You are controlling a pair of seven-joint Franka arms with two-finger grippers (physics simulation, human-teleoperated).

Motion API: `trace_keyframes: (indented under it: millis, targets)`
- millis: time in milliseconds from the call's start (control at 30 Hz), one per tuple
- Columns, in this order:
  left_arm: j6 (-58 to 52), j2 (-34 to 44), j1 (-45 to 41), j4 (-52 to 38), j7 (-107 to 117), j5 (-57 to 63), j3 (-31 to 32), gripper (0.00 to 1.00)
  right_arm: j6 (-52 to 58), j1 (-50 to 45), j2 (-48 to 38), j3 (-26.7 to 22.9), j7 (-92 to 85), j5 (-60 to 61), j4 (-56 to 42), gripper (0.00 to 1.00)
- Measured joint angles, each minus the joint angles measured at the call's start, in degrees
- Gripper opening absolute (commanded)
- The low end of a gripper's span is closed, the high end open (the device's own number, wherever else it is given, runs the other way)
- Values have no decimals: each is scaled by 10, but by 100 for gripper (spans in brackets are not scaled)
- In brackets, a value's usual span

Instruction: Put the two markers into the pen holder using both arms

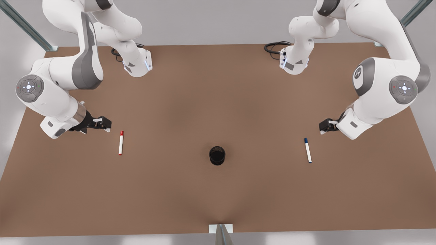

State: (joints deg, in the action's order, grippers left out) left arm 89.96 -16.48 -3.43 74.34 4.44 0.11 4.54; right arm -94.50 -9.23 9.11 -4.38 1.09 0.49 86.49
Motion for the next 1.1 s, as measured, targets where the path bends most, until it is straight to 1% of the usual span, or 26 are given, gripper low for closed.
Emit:
trace_keyframes:
  millis: [67, 133, 300, 400, 500, 567, 667, 867, 1100]
  targets:
    - [3, -4, 0, 0, 2, 1, 0, 100, 0, 0, 0, 0, 0, 0, 0, 100]
    - [11, -27, 8, 0, 3, 1, -1, 100, -1, 0, 0, 0, 1, 0, 0, 100]
    - [84, -131, 78, 13, 2, -3, -6, 100, -2, 0, 0, 0, 2, 0, 0, 100]
    - [145, -169, 97, 43, -12, -4, -7, 100, -16, 0, 19, 0, 3, -1, 0, 100]
    - [227, -176, 86, 132, -21, -6, -5, 100, -37, -1, 53, 1, 4, -4, 1, 100]
    - [276, -176, 76, 174, -24, -7, -4, 100, -63, -1, 61, 1, 4, -4, 37, 100]
    - [331, -181, 61, 208, -20, -7, -5, 100, -106, -2, 34, 4, 7, -6, 113, 100]
    - [395, -185, 51, 259, 11, -7, -5, 100, -164, -3, 13, 7, 19, -16, 184, 100]
    - [429, -199, 60, 272, 33, -4, -7, 100, -275, 29, 38, 6, 28, -15, 287, 100]
